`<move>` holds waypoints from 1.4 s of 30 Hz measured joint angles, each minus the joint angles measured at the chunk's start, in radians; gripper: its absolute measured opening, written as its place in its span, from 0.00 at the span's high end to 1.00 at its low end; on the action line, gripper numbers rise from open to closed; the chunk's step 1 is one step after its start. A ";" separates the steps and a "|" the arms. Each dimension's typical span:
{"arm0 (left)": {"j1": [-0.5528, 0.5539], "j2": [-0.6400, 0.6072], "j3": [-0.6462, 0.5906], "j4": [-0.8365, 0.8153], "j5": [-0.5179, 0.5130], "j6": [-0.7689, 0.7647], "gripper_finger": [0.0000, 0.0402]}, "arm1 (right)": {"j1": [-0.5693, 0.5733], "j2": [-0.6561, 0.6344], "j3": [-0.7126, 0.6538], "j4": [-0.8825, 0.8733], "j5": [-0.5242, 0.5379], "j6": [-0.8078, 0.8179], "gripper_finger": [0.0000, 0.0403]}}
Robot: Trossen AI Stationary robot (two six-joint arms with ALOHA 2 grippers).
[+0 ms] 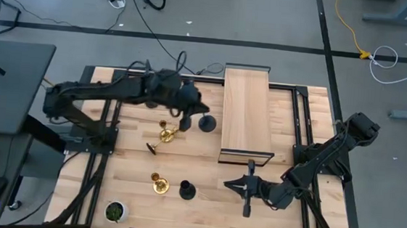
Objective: Pick & Place candle stick holders
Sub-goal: Put the bottom left black candleholder on the shelf
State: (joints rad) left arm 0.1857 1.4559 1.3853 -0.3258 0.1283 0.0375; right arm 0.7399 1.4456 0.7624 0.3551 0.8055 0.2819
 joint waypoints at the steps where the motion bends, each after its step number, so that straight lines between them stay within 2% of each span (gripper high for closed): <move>1: 0.015 0.022 0.023 0.000 0.012 0.000 0.98 | 0.000 0.000 0.000 -0.014 0.031 0.009 0.95; 8: 0.058 0.167 0.198 -0.014 0.147 0.002 0.98 | -0.028 -0.064 0.000 -0.146 0.299 0.015 0.95; 16: 0.020 0.318 0.374 -0.088 0.171 0.077 0.98 | -0.156 -0.250 0.000 -0.217 0.274 -0.135 0.95; 19: 0.011 0.346 0.404 -0.109 0.166 0.085 0.98 | -0.219 -0.310 0.000 -0.239 0.220 -0.184 0.95; 23: 0.006 0.348 0.405 -0.113 0.164 0.089 0.98 | -0.327 -0.354 0.000 -0.268 0.093 -0.189 0.95; 31: 0.007 0.348 0.406 -0.122 0.164 0.091 0.98 | -0.540 -0.312 -0.001 -0.224 -0.230 -0.217 0.92; 36: 0.006 0.347 0.406 -0.144 0.161 0.090 0.98 | -0.601 -0.287 -0.001 -0.212 -0.328 -0.220 0.79; 42: 0.006 0.347 0.406 -0.163 0.147 0.107 0.98 | -0.625 -0.280 -0.001 -0.212 -0.345 -0.242 0.54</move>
State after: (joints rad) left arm 0.1921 1.8027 1.7908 -0.4891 0.2753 0.1442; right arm 0.1144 1.1661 0.7616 0.1431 0.4605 0.0402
